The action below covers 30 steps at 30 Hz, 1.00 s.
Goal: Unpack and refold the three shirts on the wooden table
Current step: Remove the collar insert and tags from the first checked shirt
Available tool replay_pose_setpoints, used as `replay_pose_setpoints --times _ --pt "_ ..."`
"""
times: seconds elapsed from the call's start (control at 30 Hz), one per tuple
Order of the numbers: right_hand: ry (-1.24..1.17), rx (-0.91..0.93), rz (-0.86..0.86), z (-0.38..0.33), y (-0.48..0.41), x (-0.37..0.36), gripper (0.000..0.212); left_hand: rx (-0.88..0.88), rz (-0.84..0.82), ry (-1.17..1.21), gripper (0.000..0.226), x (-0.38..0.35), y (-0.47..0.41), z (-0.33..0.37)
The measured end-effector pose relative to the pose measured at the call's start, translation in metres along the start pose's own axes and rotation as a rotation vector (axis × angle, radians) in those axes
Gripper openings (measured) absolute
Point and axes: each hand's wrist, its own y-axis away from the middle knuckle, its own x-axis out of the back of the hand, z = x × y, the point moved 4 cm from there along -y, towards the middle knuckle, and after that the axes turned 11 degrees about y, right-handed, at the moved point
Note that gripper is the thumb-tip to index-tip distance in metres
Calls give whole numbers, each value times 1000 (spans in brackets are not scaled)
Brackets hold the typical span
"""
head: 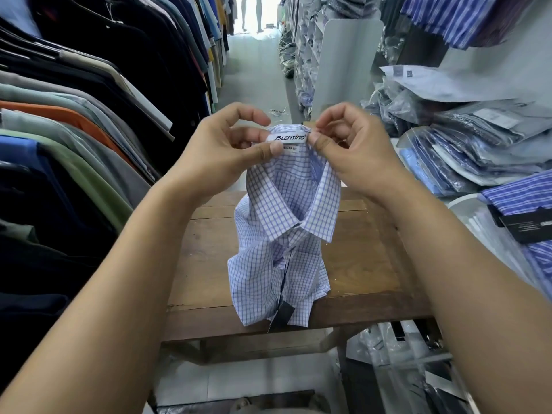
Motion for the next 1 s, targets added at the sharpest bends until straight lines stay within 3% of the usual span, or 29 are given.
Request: replay_pose_setpoints --times 0.23,0.5,0.77,0.93,1.0 --pt "-277 -46 -93 3 -1 -3 30 28 39 83 28 2 -1 -5" --pt "-303 -52 -107 4 -6 -2 29 23 65 76 21 1 -4 -2" --pt "-32 -42 -54 2 -3 -9 12 -31 92 -56 10 -9 -6 4" --pt "142 64 -27 -4 8 -12 39 -54 101 -70 9 -14 -7 5" --pt "210 72 -7 -4 9 -14 39 -56 99 -84 9 -16 -9 4"
